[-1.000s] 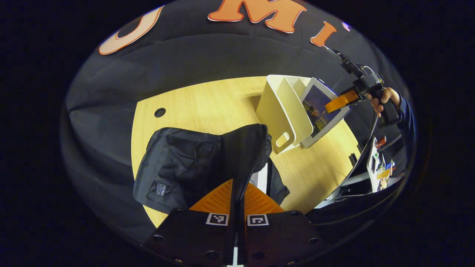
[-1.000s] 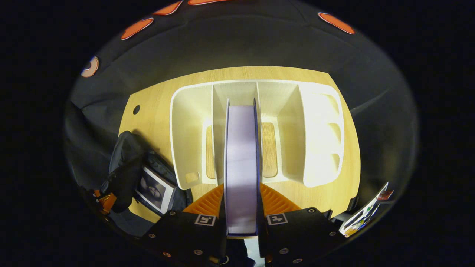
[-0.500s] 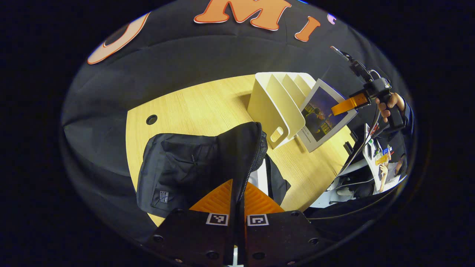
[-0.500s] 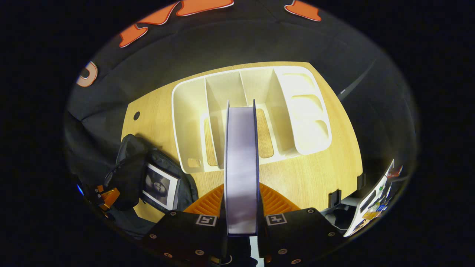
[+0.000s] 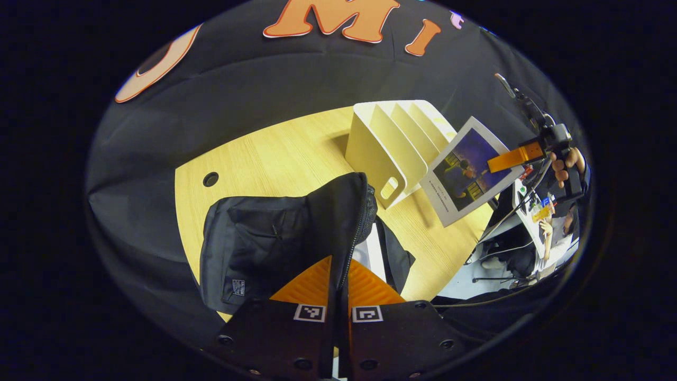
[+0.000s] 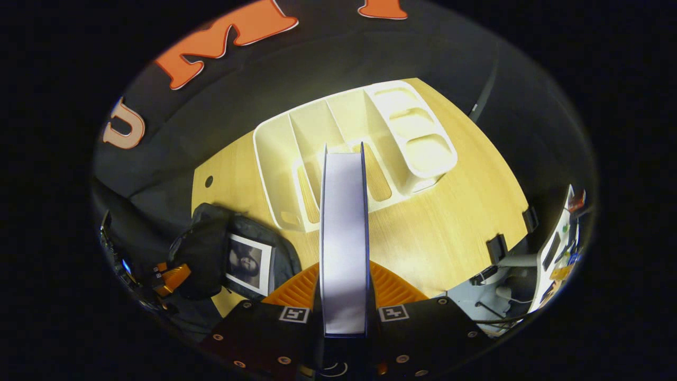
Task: Open the schoolbag, grab two books from the bookshelf and put them into the schoolbag.
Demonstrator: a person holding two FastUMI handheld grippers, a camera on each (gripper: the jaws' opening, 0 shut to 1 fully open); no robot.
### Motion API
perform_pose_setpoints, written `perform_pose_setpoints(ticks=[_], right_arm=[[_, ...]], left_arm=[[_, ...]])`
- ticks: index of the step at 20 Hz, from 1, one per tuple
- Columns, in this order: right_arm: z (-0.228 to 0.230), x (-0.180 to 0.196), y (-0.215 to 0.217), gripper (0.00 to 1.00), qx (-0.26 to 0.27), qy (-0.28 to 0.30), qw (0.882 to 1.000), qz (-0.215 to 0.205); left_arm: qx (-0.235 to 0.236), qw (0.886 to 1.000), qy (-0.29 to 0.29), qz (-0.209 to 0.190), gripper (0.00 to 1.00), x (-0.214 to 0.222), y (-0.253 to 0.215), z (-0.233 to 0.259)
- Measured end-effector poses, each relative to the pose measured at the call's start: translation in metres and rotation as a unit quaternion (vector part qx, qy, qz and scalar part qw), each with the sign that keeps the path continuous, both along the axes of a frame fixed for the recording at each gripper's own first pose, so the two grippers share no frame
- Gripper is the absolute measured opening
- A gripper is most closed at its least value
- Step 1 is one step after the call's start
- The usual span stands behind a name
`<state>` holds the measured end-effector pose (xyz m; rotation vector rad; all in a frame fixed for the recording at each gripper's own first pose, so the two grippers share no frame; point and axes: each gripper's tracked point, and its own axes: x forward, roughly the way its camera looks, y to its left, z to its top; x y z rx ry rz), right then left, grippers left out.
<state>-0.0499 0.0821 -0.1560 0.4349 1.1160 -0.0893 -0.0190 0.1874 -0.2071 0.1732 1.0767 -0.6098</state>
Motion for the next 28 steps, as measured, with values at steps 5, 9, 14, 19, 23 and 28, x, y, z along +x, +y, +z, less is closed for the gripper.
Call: perform_pose_setpoints(ticks=[5, 9, 14, 19, 23, 28], right_arm=[[0.001, -0.038, 0.010, 0.33, 0.042, -0.021, 0.998, -0.051], [0.001, -0.058, 0.018, 0.32, 0.082, -0.041, 0.992, -0.086], [0.005, -0.076, 0.034, 0.31, 0.121, -0.070, 0.985, -0.104], [0.002, -0.081, 0.063, 0.31, 0.164, -0.089, 0.977, -0.108], [-0.006, -0.077, 0.092, 0.31, 0.205, -0.107, 0.968, -0.095], [-0.001, -0.059, 0.125, 0.31, 0.249, -0.147, 0.954, -0.076]], left_arm=[[-0.006, 1.000, -0.004, -0.017, 0.04, 0.001, 0.001, 0.002], [-0.007, 0.999, -0.009, -0.033, 0.05, -0.001, 0.001, 0.003], [-0.011, 0.999, -0.013, -0.040, 0.05, -0.001, -0.001, 0.005], [-0.017, 0.999, -0.015, -0.040, 0.05, -0.005, -0.001, 0.006], [-0.022, 0.999, -0.015, -0.039, 0.04, -0.004, -0.003, 0.009], [-0.027, 0.999, -0.019, -0.037, 0.04, -0.003, -0.004, 0.009]])
